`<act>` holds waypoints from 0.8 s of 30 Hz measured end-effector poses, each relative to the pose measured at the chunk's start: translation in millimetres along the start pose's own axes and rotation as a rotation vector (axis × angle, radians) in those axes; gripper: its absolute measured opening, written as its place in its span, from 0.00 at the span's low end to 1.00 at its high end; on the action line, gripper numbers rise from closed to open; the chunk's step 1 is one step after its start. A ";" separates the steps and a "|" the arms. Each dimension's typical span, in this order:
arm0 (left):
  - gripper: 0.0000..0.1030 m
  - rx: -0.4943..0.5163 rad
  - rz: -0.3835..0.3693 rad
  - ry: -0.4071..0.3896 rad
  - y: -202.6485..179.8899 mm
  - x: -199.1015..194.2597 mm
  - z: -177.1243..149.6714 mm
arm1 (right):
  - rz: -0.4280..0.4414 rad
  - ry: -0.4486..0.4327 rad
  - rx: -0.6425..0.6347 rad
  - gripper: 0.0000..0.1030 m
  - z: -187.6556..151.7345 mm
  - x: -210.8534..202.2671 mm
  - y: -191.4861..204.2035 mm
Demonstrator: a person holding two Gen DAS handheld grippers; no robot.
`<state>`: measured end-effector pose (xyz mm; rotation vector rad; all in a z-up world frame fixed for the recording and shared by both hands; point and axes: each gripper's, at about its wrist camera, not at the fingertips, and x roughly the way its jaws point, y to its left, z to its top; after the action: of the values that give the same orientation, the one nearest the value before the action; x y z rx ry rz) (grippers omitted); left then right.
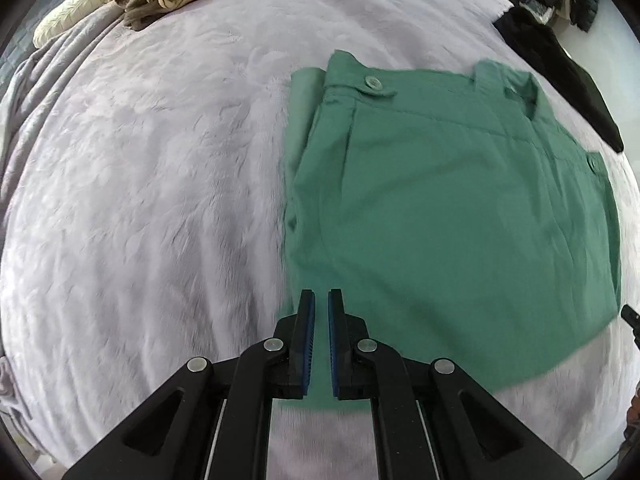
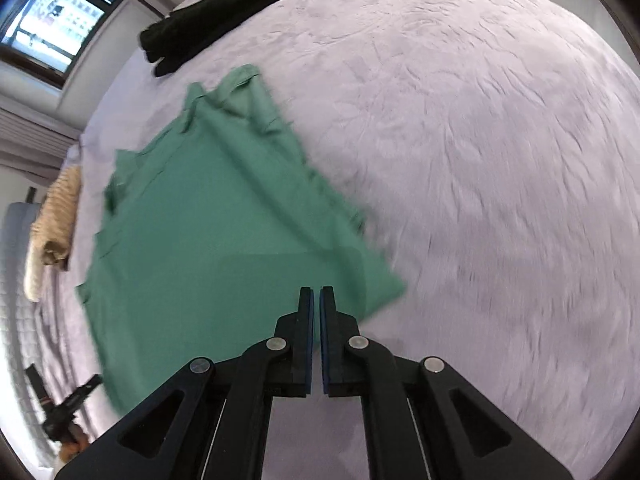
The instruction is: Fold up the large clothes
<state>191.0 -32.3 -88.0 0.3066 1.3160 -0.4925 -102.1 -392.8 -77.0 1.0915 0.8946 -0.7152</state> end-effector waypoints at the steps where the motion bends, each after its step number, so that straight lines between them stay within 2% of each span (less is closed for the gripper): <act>1: 0.07 0.004 0.008 0.008 -3.2 -4.4 -2.2 | 0.016 0.011 0.003 0.04 -6.6 -4.0 3.1; 5: 0.08 0.020 0.028 0.054 -17.9 -15.0 -21.9 | 0.041 0.031 0.008 0.09 -28.2 -12.7 19.9; 9: 0.08 0.039 0.018 0.080 -24.6 -27.1 -44.3 | 0.058 0.048 0.021 0.09 -44.3 -16.7 36.0; 13: 0.08 0.062 0.010 0.086 -34.4 -37.4 -55.0 | 0.056 0.050 0.003 0.09 -52.4 -23.0 48.6; 18: 0.08 0.093 0.041 0.078 -56.5 -43.7 -59.7 | 0.064 0.040 -0.011 0.09 -57.4 -35.1 58.9; 19: 0.08 0.094 0.039 0.077 -58.2 -42.9 -56.9 | 0.064 0.039 -0.010 0.12 -57.8 -37.0 60.2; 20: 0.08 0.098 0.037 0.072 -59.1 -46.5 -58.5 | 0.064 0.036 -0.009 0.22 -58.4 -38.9 61.1; 21: 0.31 0.100 0.038 0.067 -59.5 -49.6 -60.1 | 0.064 0.032 -0.010 0.32 -58.8 -40.8 62.6; 22: 0.62 0.100 0.040 0.065 -60.2 -52.1 -60.9 | 0.061 0.023 -0.013 0.54 -59.7 -43.4 64.4; 23: 0.95 0.095 0.053 0.070 -62.3 -52.2 -59.5 | 0.061 0.013 -0.019 0.63 -60.4 -45.8 66.3; 24: 0.99 0.096 0.068 0.050 -62.7 -53.9 -60.4 | 0.063 0.008 -0.029 0.63 -61.0 -47.7 69.4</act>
<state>99.0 -47.7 -46.0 0.4442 1.3285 -0.4943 -81.0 -310.5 -17.0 1.0929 0.8705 -0.6443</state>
